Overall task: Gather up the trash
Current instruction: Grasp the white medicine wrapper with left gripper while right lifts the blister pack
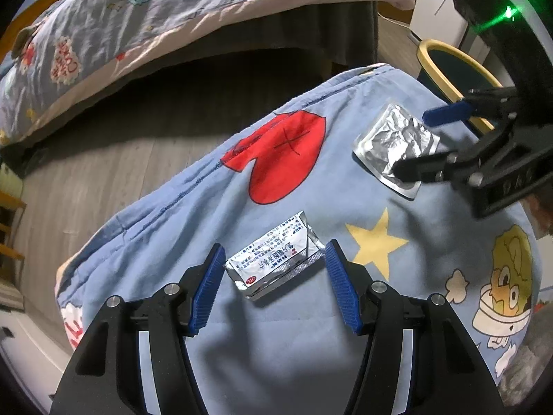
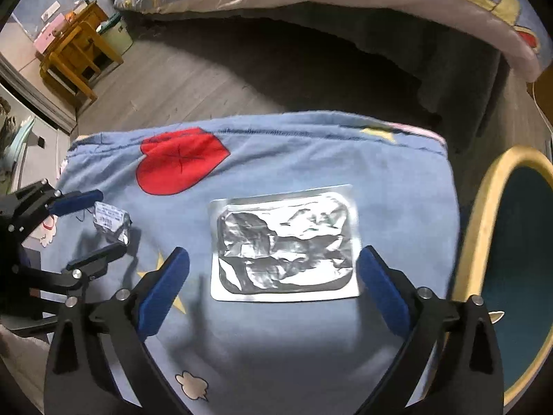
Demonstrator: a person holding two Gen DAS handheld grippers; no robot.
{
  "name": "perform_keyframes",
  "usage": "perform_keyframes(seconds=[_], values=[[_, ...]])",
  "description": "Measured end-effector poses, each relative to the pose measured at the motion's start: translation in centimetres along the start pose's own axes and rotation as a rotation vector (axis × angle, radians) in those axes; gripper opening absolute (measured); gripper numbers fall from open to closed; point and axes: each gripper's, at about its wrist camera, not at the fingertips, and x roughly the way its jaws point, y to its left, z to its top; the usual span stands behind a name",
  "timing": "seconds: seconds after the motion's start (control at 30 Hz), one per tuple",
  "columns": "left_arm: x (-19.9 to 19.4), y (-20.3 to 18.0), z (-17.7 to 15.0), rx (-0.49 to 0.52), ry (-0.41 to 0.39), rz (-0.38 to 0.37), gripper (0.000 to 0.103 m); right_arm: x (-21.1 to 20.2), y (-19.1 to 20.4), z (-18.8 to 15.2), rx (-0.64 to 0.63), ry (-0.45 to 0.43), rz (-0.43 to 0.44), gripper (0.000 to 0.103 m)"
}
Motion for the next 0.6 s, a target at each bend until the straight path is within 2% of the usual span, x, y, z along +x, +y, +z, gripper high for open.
perform_keyframes(seconds=[0.23, 0.3, 0.37, 0.47, 0.5, 0.6], values=[[0.2, -0.2, 0.4, -0.005, 0.003, -0.002, 0.061, 0.9, 1.6, -0.7, -0.155, 0.019, -0.136, 0.096], [0.1, -0.3, 0.5, -0.003, 0.001, -0.004, 0.061, 0.5, 1.1, -0.6, -0.136, 0.005, -0.108, 0.090], [0.0, -0.3, 0.4, -0.002, -0.002, -0.004, 0.061, 0.0, 0.3, -0.6, -0.084, 0.002, -0.058, 0.090], [-0.1, -0.5, 0.4, 0.000, -0.004, -0.001, 0.061, -0.5, -0.5, -0.7, -0.060, 0.001, -0.034, 0.089], [-0.1, -0.6, 0.4, 0.002, -0.005, 0.000, 0.061, -0.8, -0.8, -0.7, -0.053, -0.004, -0.028, 0.086], [-0.5, -0.9, 0.5, 0.007, -0.013, 0.001, 0.061, -2.9, -0.9, -0.9, -0.052, -0.053, 0.027, 0.062]])
